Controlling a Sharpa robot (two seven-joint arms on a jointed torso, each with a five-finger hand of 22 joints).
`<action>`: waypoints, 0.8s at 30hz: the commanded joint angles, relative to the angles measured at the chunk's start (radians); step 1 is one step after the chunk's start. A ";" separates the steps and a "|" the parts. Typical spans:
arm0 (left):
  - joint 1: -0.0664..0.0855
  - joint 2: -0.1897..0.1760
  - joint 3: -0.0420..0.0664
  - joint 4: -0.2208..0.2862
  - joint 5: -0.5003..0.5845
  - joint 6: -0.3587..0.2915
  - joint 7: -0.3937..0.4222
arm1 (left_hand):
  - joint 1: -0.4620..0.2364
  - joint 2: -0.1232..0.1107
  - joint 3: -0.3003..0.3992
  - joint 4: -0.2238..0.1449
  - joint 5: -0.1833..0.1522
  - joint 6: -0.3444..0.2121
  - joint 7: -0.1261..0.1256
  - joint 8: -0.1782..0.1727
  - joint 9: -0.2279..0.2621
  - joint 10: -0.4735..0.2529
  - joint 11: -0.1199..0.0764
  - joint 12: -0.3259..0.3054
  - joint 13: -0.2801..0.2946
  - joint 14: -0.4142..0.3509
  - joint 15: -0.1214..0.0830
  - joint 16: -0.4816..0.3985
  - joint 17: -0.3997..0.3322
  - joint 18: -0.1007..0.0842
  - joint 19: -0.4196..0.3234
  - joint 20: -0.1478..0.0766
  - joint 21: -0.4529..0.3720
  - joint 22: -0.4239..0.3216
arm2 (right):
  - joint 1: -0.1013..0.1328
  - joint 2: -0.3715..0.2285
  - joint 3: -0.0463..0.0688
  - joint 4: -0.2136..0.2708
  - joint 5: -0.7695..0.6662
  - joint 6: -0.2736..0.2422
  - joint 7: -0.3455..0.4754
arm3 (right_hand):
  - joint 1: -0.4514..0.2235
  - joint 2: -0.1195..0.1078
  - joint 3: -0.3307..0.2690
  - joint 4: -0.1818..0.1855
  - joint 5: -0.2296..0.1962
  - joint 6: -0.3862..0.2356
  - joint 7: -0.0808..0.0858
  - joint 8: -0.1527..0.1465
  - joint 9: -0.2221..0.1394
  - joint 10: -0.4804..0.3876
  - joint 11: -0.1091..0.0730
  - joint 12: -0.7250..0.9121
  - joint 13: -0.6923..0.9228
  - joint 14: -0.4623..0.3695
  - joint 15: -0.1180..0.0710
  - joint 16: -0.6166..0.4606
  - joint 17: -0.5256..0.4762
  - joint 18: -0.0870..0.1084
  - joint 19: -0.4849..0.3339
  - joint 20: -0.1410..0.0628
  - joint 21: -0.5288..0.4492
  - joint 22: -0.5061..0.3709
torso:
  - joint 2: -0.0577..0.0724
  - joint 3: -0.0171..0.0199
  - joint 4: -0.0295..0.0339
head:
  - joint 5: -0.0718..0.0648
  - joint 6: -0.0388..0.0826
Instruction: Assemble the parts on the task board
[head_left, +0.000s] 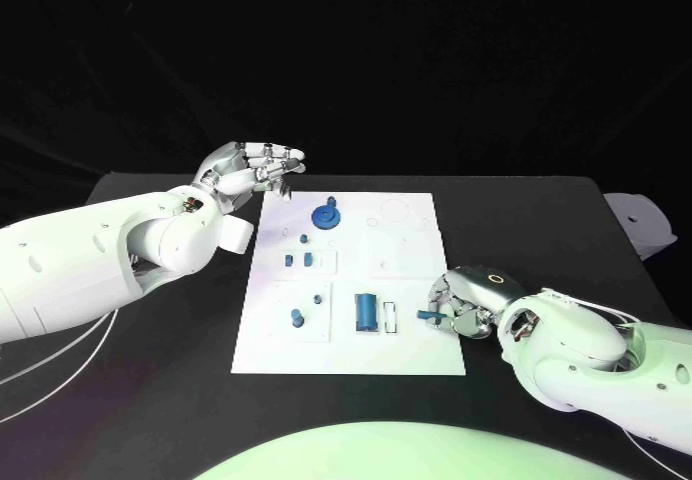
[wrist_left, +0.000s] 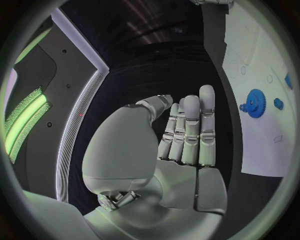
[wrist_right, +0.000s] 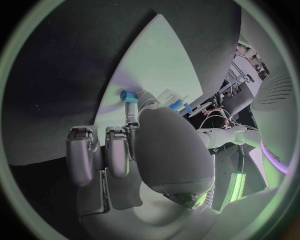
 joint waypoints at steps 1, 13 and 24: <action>0.000 0.001 0.001 0.003 0.004 0.012 0.002 | 0.000 0.011 -0.003 0.003 0.005 -0.005 -0.002 0.006 -0.001 -0.005 -0.001 0.005 0.001 -0.005 -0.001 -0.003 -0.001 0.007 0.000 0.000 -0.005 -0.002 | -0.006 -0.002 -0.007 0.000 -0.004 0.018 -0.037 | 0.005 -0.010 0.155 -0.081 0.000 -0.003 -0.002 0.020 0.022 0.021 -0.003 0.005 0.042 0.088 -0.006 -0.002 0.160 -0.012 0.092 -0.009 0.008 0.250 | 0.000 0.0005 0.0004 | 0.001 0.001; 0.000 0.006 0.001 0.002 0.004 0.012 0.002 | 0.003 0.011 -0.001 0.001 0.006 -0.006 -0.003 0.006 -0.002 -0.006 -0.001 0.006 0.001 -0.005 -0.001 -0.003 -0.001 0.007 0.000 0.000 -0.005 -0.002 | 0.016 0.010 -0.006 0.042 0.149 -0.144 -0.035 | -0.136 -0.068 0.355 -0.122 0.010 -0.018 -0.003 0.049 0.076 0.027 -0.003 0.009 0.047 0.089 -0.007 0.000 0.166 -0.014 0.095 -0.008 0.019 0.253 | 0.001 0.0006 0.0002 | -0.002 0.004; 0.000 0.005 0.001 0.005 0.004 0.013 0.001 | 0.003 0.011 -0.001 0.001 0.006 -0.006 -0.003 0.006 -0.002 -0.006 -0.001 0.006 0.001 -0.005 -0.001 -0.003 -0.001 0.007 0.000 0.000 -0.005 -0.002 | 0.020 0.057 -0.005 0.034 0.341 -0.174 -0.028 | -0.206 -0.080 0.379 -0.121 0.010 -0.015 -0.003 0.052 0.084 0.029 -0.003 0.013 0.049 0.090 -0.006 0.001 0.168 -0.014 0.094 -0.008 0.017 0.252 | 0.002 -0.0002 0.0002 | -0.003 0.001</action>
